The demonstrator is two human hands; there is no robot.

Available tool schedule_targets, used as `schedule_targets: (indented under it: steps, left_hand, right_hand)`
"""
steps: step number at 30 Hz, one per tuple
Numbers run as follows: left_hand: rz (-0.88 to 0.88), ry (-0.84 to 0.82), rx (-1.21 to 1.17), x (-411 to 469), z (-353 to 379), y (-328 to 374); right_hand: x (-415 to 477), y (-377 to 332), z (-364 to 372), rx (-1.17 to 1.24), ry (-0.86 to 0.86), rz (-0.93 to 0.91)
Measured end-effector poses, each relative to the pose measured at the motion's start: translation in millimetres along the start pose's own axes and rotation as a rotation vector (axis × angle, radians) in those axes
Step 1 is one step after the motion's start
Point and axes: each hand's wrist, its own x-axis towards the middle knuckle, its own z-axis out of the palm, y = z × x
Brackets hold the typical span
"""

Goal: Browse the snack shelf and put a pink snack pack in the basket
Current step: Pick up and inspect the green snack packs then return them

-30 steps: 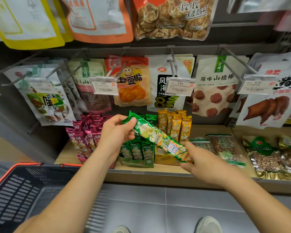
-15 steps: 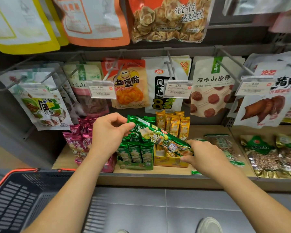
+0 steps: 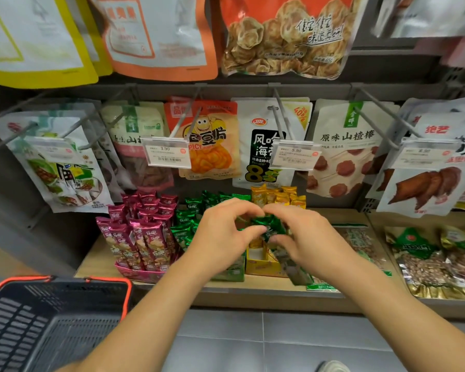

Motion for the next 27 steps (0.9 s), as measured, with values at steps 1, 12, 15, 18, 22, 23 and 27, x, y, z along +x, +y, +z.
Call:
schedule_targets:
  steps: [1, 12, 15, 18, 22, 23, 27]
  left_hand:
    - [-0.048, -0.055, 0.071, 3.5, -4.1, -8.5]
    - [0.027, -0.476, 0.722, -0.8, 25.9, -65.4]
    - [0.064, -0.446, 0.730, -0.8, 31.5, -71.4]
    - [0.050, -0.438, 0.707, 0.9, 32.1, -73.4]
    - [0.070, -0.432, 0.679, 1.5, 32.5, -76.5]
    - [0.076, -0.421, 0.665, 1.2, 32.3, -77.3]
    - [0.045, -0.395, 0.605, -0.5, 30.6, -77.1]
  right_hand:
    - [2.7, 3.1, 1.9, -0.006, 0.034, 0.029]
    - [38.9, 11.6, 34.7, 0.373, 0.486, -0.007]
    - [51.9, 11.1, 43.9, 0.409, 0.470, 0.011]
    - [63.0, 12.7, 51.9, 0.425, 0.423, 0.020]
    - [74.4, 15.3, 65.2, 0.387, 0.293, 0.081]
    - [75.4, 15.8, 69.1, 0.400, 0.252, 0.103]
    - [80.0, 18.5, 76.8, 0.375, 0.229, 0.136]
